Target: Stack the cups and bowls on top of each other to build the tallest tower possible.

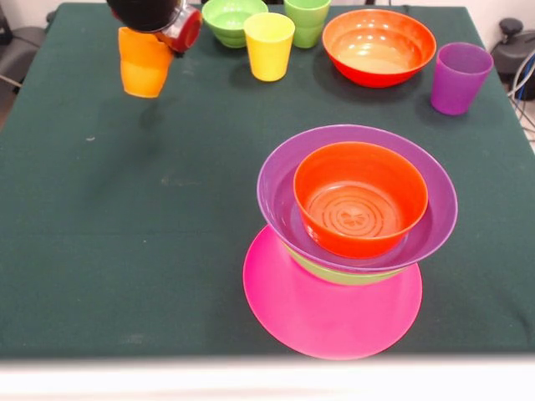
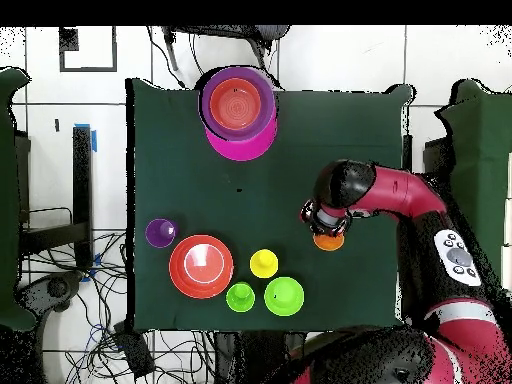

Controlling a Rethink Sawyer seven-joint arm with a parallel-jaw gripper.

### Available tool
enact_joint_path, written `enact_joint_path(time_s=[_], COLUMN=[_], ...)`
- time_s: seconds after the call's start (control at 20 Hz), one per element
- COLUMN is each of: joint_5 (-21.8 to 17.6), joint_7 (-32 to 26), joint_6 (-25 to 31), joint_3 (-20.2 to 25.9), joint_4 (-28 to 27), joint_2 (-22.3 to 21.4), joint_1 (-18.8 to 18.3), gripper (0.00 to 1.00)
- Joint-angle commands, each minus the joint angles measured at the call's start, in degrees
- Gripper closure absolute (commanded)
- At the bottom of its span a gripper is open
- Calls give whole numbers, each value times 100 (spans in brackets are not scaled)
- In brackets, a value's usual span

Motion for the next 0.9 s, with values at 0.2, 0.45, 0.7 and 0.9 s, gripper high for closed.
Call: enact_joint_path(time_s=[0.2,0.45,0.7,0.9], joint_5=[-270,-374,-391,-443], joint_7=[-1119,-1281,-1402,-1505], joint_6=[484,179,214,81], joint_3=[395,323,323,345], joint_4=[-624,-542,-582,-546], joint_2=[705,812,786,781], joint_1=[345,180,82,28], gripper=[100,100,100,100])
